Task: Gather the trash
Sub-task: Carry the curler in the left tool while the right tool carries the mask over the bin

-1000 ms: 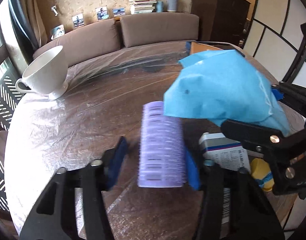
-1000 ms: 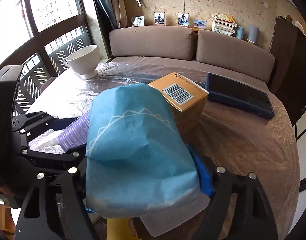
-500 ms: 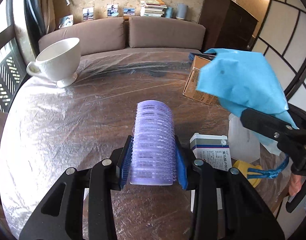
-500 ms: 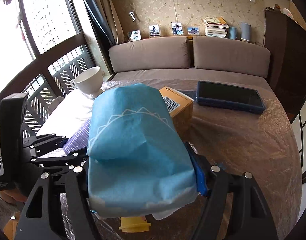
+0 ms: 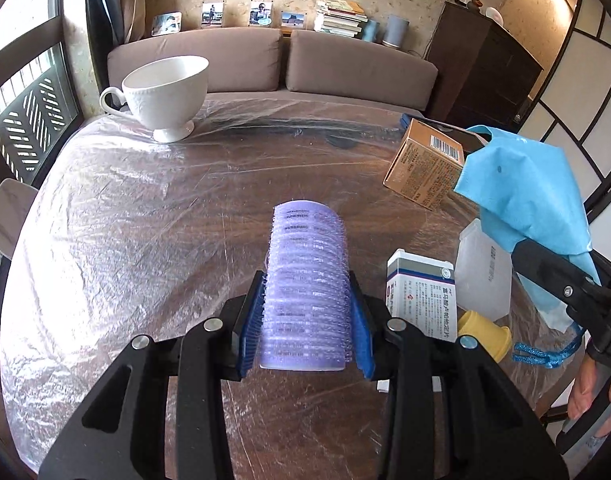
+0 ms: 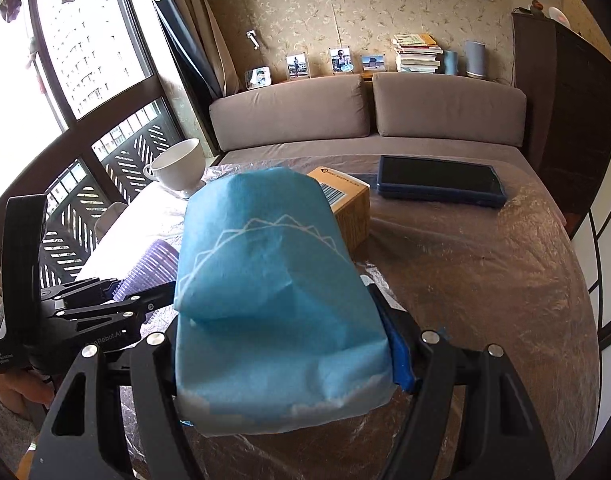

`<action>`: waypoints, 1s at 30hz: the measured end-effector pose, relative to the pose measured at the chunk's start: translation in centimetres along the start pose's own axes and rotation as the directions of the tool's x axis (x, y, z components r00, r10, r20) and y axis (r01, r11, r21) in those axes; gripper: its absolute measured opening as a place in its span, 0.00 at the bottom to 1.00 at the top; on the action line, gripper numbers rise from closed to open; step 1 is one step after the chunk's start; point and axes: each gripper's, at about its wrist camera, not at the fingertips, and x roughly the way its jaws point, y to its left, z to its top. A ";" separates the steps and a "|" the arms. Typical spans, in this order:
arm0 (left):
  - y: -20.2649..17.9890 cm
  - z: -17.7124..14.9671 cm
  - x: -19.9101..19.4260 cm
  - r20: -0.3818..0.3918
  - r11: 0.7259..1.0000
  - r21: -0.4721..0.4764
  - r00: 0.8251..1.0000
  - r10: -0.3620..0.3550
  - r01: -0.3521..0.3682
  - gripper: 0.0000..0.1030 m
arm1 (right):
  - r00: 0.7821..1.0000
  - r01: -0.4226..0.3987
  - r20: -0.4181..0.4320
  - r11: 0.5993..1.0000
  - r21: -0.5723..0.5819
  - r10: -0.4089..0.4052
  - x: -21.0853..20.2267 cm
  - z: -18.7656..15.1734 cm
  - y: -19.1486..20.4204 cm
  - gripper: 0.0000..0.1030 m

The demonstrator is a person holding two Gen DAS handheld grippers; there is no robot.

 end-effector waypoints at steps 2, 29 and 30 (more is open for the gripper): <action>0.1 -0.2 -0.3 -0.001 1.000 -0.007 1.000 0.001 -0.001 0.39 | 1.000 0.000 -0.004 1.000 0.007 0.000 -0.1 -0.2 -0.1 0.69; -1.4 -5.1 -4.4 0.004 1.000 -0.029 1.000 0.013 -0.013 0.39 | 1.000 -0.024 -0.014 0.999 0.020 0.025 -5.9 -5.3 -0.4 0.69; -1.5 -5.3 -4.5 0.003 0.999 -0.030 1.000 0.013 -0.013 0.39 | 1.000 -0.027 -0.016 0.999 0.020 0.027 -6.0 -5.5 -0.4 0.69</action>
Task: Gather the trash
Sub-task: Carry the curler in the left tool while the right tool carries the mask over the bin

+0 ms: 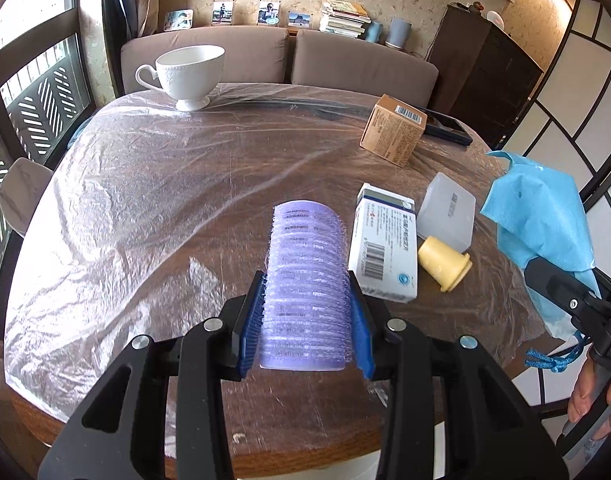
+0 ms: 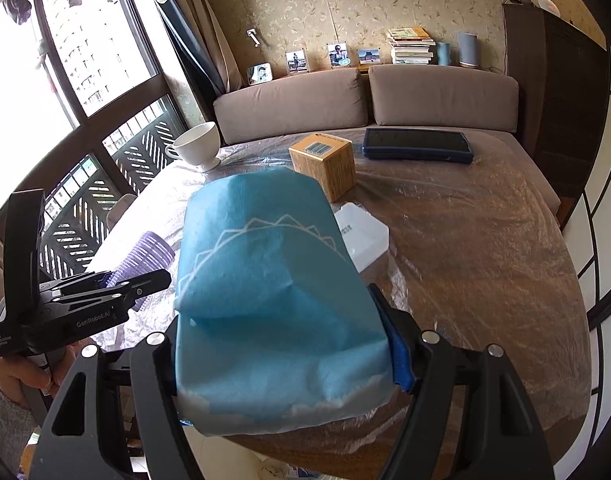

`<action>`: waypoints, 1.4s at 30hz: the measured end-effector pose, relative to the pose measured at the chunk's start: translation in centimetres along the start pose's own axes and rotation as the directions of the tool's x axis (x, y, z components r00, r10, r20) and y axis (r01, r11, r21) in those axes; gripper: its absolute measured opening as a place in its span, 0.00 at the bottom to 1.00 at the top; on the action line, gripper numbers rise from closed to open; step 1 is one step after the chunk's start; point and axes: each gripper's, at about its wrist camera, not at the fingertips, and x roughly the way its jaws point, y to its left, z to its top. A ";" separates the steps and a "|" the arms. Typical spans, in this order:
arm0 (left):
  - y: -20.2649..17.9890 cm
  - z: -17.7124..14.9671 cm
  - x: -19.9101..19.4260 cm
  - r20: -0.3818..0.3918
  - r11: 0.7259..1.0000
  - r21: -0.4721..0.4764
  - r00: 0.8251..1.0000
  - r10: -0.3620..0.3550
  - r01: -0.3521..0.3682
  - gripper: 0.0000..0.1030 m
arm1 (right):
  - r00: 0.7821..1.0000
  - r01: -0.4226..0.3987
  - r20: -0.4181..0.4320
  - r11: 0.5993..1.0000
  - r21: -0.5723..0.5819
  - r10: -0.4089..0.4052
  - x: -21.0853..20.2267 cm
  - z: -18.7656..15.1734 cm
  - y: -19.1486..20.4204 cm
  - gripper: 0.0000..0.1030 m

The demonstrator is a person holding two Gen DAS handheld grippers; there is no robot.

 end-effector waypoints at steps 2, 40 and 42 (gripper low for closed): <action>-0.1 -0.5 -0.3 0.000 1.000 -0.004 1.000 0.002 -0.002 0.39 | 1.000 -0.004 -0.004 1.000 -0.004 0.004 -0.3 -0.5 0.1 0.69; -2.3 -11.8 -6.0 -0.052 0.998 0.032 0.997 -0.059 0.061 0.39 | 0.998 0.012 -0.057 0.999 0.033 -0.010 -5.7 -11.6 4.1 0.69; -2.1 -12.8 -6.1 -0.068 0.996 0.049 0.995 -0.070 0.073 0.39 | 0.997 0.021 -0.070 0.999 0.043 -0.018 -5.8 -12.9 4.7 0.69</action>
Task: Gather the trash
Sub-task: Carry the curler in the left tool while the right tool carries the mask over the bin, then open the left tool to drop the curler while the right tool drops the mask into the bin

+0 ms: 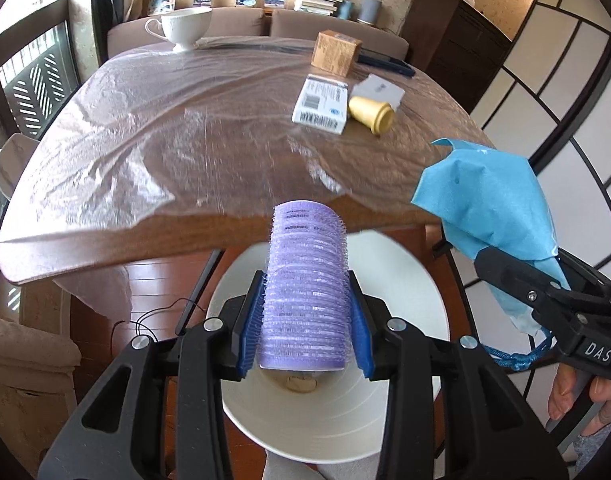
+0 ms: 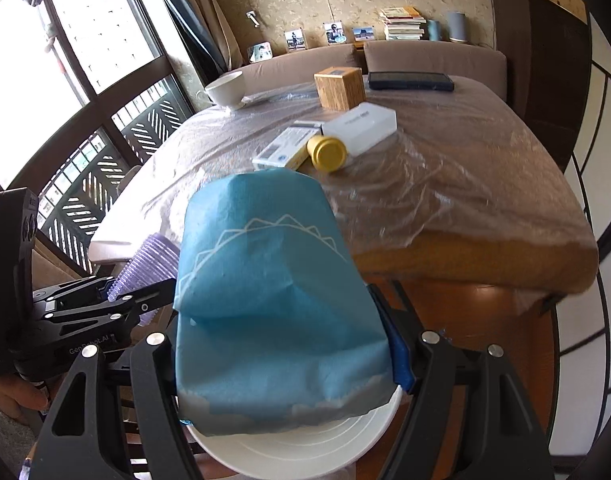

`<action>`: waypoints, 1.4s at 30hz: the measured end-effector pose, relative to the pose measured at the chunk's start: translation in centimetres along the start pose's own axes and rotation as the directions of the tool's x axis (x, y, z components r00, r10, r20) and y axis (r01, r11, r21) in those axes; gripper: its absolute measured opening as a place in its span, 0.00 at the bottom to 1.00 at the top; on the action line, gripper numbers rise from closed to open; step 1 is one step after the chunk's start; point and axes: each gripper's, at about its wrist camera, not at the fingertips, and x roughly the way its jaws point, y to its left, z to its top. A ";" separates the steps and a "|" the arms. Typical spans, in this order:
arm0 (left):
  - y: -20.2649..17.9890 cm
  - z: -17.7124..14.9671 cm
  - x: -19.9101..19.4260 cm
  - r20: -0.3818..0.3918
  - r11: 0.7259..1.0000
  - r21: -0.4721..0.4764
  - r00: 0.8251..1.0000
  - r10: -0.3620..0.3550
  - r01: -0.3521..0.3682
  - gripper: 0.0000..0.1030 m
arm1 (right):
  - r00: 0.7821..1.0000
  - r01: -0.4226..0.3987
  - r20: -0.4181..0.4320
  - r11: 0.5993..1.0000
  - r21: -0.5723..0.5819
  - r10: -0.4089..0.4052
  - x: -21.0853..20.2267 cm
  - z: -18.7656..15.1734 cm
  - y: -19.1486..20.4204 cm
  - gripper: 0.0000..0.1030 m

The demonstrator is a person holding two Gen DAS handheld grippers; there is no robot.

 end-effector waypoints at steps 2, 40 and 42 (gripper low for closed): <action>0.2 -0.8 0.1 -0.016 1.000 0.009 1.000 -0.007 0.007 0.39 | 1.000 0.008 -0.015 1.000 0.009 -0.008 0.0 -1.3 0.3 0.69; -1.5 -7.0 7.0 -0.229 0.997 0.033 0.971 0.072 -0.066 0.39 | 0.963 0.027 -0.266 0.999 -0.031 -0.035 5.9 -7.0 -3.1 0.69; -1.5 -7.0 7.3 -0.237 0.997 0.037 0.968 0.078 -0.071 0.39 | 0.962 0.028 -0.271 0.999 -0.034 -0.036 6.1 -6.9 -3.1 0.69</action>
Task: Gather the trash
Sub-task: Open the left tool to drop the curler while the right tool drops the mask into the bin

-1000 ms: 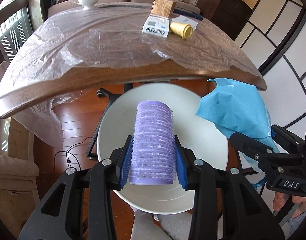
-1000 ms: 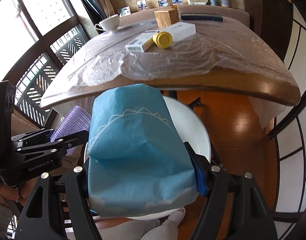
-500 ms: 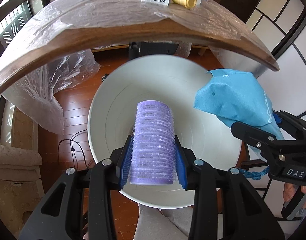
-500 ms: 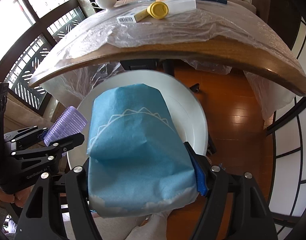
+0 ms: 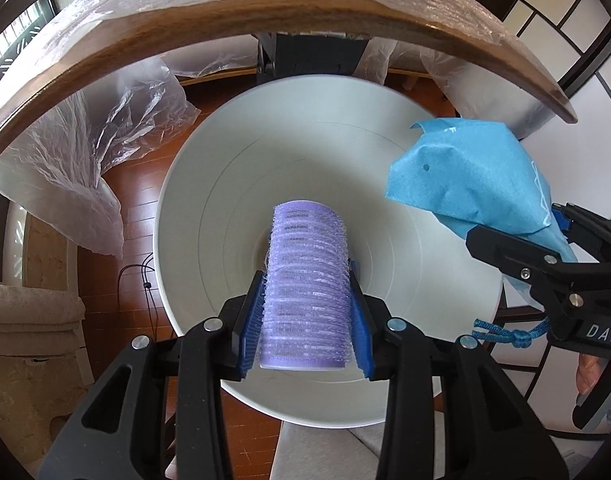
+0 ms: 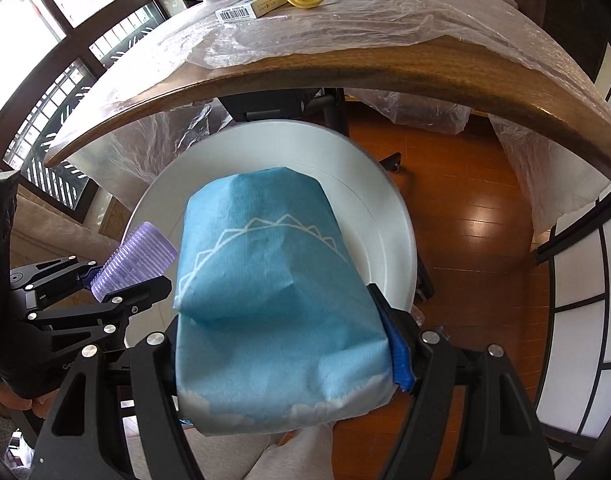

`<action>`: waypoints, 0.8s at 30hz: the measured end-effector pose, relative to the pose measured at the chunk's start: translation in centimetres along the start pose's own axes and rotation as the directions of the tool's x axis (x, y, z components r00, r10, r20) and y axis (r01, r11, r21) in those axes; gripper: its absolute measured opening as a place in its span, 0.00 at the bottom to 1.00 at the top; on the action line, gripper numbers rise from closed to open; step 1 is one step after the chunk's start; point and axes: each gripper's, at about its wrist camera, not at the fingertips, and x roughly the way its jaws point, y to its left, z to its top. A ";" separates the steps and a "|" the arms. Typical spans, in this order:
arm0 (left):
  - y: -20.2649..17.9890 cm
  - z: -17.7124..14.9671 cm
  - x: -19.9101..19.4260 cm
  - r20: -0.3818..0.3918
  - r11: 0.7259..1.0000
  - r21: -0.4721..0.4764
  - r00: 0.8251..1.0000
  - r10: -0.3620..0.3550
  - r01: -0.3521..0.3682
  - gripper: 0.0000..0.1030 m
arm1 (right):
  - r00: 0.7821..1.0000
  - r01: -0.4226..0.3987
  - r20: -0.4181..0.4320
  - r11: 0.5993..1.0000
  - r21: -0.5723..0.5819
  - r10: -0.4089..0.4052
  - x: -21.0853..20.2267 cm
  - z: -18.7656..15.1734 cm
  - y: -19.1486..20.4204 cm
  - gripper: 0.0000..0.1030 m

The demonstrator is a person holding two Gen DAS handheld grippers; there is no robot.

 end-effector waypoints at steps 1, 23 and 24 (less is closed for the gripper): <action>-0.1 0.0 0.1 -0.003 1.000 0.000 1.000 0.001 -0.001 0.39 | 1.000 0.000 -0.003 1.000 -0.001 0.000 0.1 0.1 0.0 0.69; 0.5 0.9 0.0 0.002 1.000 -0.012 1.000 0.003 -0.002 0.67 | 1.000 0.008 0.016 1.000 0.029 -0.009 -0.7 0.6 -1.5 0.80; 0.5 1.0 -0.2 0.008 1.000 -0.011 1.000 0.006 -0.006 0.71 | 1.000 0.006 0.022 0.999 0.031 -0.007 -0.9 0.7 -1.6 0.81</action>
